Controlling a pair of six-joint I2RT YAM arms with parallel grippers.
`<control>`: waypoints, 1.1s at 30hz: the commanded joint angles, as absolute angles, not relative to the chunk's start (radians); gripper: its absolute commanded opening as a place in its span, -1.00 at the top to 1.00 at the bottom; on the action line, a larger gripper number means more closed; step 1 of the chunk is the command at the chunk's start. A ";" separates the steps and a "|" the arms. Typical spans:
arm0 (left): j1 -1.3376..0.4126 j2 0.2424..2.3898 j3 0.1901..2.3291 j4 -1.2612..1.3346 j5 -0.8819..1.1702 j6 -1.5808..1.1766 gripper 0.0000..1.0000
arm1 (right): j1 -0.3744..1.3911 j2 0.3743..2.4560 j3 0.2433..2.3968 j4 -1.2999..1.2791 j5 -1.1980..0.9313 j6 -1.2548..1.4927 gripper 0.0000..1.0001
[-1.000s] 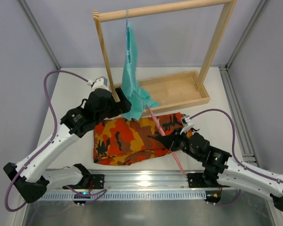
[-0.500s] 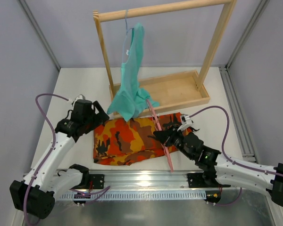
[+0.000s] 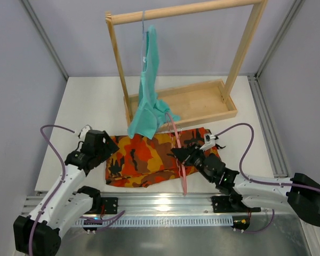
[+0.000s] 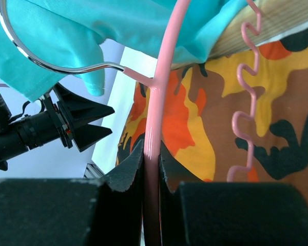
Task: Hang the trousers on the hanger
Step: Pass the hanger from the left arm to the right, then place trousers on hanger
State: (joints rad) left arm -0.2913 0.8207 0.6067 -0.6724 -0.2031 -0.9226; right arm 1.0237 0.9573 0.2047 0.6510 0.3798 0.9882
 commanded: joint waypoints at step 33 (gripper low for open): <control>-0.281 0.776 0.433 -0.558 -0.433 -1.012 -0.78 | 1.022 0.796 0.253 0.288 0.443 0.834 0.92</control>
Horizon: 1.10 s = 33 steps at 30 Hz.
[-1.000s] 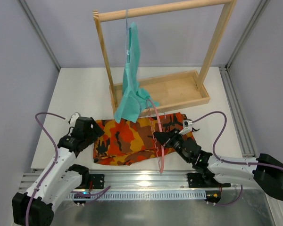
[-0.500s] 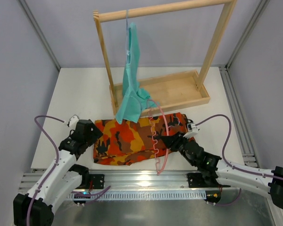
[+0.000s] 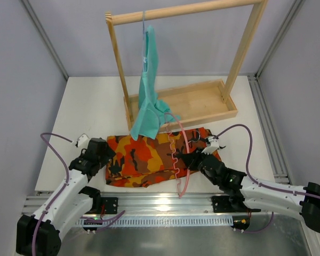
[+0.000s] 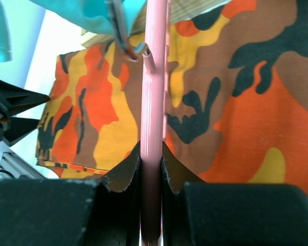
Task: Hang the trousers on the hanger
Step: Place trousers on hanger
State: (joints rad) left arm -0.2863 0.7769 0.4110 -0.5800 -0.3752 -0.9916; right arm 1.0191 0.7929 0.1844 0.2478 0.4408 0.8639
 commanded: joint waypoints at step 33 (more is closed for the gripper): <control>-0.275 0.784 0.409 -0.457 -0.296 -0.986 0.80 | 1.023 0.830 0.229 0.362 0.437 0.943 0.92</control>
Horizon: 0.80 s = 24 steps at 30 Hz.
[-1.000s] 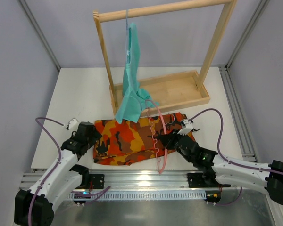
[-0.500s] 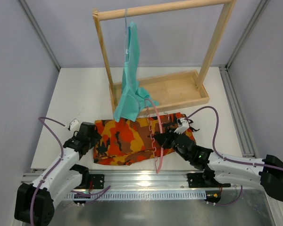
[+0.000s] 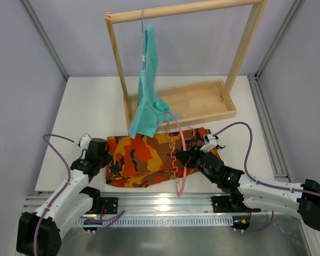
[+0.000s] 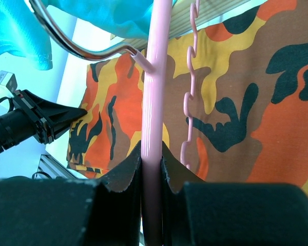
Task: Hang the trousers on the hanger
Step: Place trousers on hanger
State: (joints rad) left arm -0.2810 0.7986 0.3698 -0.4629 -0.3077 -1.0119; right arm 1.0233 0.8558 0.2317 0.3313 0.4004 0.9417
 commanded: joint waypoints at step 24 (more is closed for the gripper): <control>-0.282 0.749 0.545 -0.402 -0.003 -0.970 0.99 | 1.023 0.865 0.256 0.455 0.342 0.931 0.92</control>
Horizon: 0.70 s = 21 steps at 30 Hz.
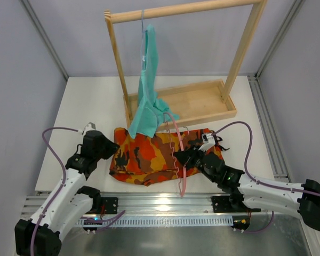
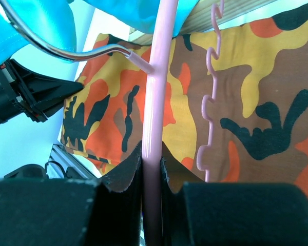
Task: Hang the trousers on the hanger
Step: Place trousers on hanger
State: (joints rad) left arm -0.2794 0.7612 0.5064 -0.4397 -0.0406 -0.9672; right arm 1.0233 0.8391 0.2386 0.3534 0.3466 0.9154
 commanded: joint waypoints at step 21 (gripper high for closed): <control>-0.531 0.742 0.546 -0.334 0.041 -0.977 0.99 | 1.023 0.873 0.181 0.453 0.379 1.008 0.92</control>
